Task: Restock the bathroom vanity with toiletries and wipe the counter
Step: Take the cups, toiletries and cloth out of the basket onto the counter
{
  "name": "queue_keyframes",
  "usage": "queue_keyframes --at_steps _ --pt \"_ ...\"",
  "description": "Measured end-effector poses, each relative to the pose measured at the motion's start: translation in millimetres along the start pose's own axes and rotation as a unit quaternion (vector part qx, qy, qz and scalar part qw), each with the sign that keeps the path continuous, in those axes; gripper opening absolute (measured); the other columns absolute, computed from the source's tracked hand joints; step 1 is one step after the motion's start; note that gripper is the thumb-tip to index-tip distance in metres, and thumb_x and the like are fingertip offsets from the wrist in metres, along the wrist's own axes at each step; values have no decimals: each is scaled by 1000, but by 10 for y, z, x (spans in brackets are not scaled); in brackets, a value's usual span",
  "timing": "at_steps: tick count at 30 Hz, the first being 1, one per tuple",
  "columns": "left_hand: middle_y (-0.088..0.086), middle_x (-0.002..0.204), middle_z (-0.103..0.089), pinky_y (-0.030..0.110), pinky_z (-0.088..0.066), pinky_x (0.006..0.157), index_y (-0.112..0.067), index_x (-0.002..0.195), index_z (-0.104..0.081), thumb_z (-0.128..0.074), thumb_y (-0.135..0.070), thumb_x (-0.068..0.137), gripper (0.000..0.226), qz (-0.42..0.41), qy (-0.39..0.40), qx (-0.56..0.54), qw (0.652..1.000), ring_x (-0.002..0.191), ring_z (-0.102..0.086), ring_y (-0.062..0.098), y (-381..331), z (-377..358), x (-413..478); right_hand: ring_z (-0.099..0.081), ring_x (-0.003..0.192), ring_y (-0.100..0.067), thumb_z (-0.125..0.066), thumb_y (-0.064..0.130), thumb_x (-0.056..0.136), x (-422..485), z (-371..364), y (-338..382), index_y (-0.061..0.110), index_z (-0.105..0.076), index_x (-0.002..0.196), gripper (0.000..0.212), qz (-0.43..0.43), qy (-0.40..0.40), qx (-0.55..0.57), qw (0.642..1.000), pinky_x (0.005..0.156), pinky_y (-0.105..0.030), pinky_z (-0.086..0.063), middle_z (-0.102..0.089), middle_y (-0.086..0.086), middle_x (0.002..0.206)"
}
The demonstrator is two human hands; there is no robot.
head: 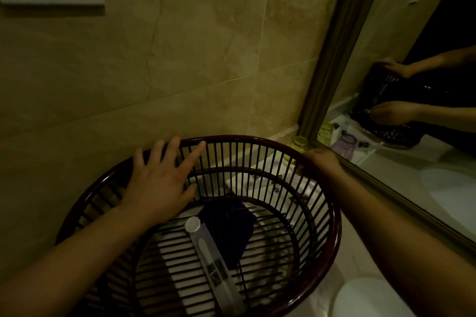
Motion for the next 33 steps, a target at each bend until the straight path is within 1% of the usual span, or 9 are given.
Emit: queue_keyframes --at_steps 4,8,12,17,21,24,27,29,33 --pt "14 161 -6 64 -18 106 -40 149 23 -35 -65 90 86 3 4 3 1000 141 -13 37 13 -32 4 -60 65 -19 -55 12 97 -321 192 703 0 -60 97 12 116 24 48 992 52 -25 -51 -59 -10 76" --pt "15 161 -6 64 -17 106 -40 149 23 -32 -64 90 84 -1 2 -3 1000 141 -13 38 21 -27 2 -61 54 -9 -64 20 92 -885 215 1374 8 -65 91 12 265 15 -65 962 49 -23 -52 -63 -4 71" --pt "15 161 -4 65 -16 107 -40 148 25 -33 -64 90 85 -5 2 -11 1000 141 -12 39 24 -37 15 -62 56 -8 -66 31 90 -1315 -291 1558 19 -65 84 12 294 101 -206 928 52 -23 -55 -66 0 73" --pt "16 161 -4 65 -18 106 -41 149 21 -37 -65 88 87 -4 0 -14 1000 140 -12 40 28 -15 23 -64 70 -12 -65 34 89 -1474 -1360 1034 21 -67 86 13 338 229 -458 790 61 -30 -54 -66 2 79" --pt "16 161 -3 66 -17 106 -40 149 19 -38 -63 88 87 -3 -2 -17 1000 140 -12 40 18 -14 20 -61 67 -19 -61 36 91 -1379 -1988 241 10 -69 89 27 278 335 -599 672 55 -28 -48 -65 -4 74" --pt "16 161 -3 66 -16 106 -40 149 20 -38 -62 89 87 -2 -2 -15 1000 141 -11 40 19 -15 23 -65 88 -28 -57 29 95 -1237 -2226 -320 9 -65 104 24 214 379 -656 616 77 -38 -56 -68 -11 102" --pt "16 161 -4 66 -16 107 -39 150 18 -38 -60 91 85 -5 -4 -17 1000 141 -12 40 11 -12 17 -65 103 -32 -59 41 94 -1206 -2310 -653 7 -62 117 41 146 413 -696 569 92 -43 -54 -64 -12 118" --pt "16 161 -5 66 -16 107 -38 151 17 -38 -60 91 84 -6 -9 -22 1000 141 -13 39 12 -10 19 -65 105 -32 -61 46 92 -1201 -2344 -761 8 -62 119 47 136 414 -700 566 93 -43 -54 -65 -12 119" --pt "16 160 -5 66 -14 107 -39 151 17 -39 -59 91 85 -5 -8 -25 1000 142 -11 39 14 -14 18 -63 108 -31 -74 43 83 -1204 -2356 -853 11 -62 122 52 128 401 -653 630 92 -41 -54 -64 -11 121"
Point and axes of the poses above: each hand's wrist, its own x-axis towards the middle knuckle, its own z-axis out of the back of the hand, y = z × x, the point moved 6 cm from there along x, towards the middle knuckle
